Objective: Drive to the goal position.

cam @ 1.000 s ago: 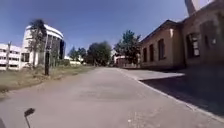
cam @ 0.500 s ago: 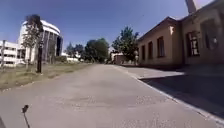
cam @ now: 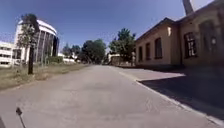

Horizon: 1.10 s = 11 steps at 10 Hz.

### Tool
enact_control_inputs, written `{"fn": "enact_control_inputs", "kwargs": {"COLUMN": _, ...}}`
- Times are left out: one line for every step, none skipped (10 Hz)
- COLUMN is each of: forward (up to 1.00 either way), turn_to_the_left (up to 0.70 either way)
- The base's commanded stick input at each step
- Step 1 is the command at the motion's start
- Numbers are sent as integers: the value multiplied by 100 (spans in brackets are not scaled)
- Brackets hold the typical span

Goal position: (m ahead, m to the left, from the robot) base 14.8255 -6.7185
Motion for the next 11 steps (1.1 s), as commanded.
{"fn": "enact_control_inputs", "kwargs": {"forward": 70, "turn_to_the_left": -14}}
{"fn": "enact_control_inputs", "kwargs": {"forward": 70, "turn_to_the_left": -14}}
{"fn": "enact_control_inputs", "kwargs": {"forward": 70, "turn_to_the_left": -14}}
{"fn": "enact_control_inputs", "kwargs": {"forward": 70, "turn_to_the_left": -14}}
{"fn": "enact_control_inputs", "kwargs": {"forward": 70, "turn_to_the_left": -14}}
{"fn": "enact_control_inputs", "kwargs": {"forward": 70, "turn_to_the_left": -12}}
{"fn": "enact_control_inputs", "kwargs": {"forward": 70, "turn_to_the_left": -5}}
{"fn": "enact_control_inputs", "kwargs": {"forward": 70, "turn_to_the_left": 0}}
{"fn": "enact_control_inputs", "kwargs": {"forward": 70, "turn_to_the_left": 0}}
{"fn": "enact_control_inputs", "kwargs": {"forward": 70, "turn_to_the_left": 0}}
{"fn": "enact_control_inputs", "kwargs": {"forward": 70, "turn_to_the_left": 0}}
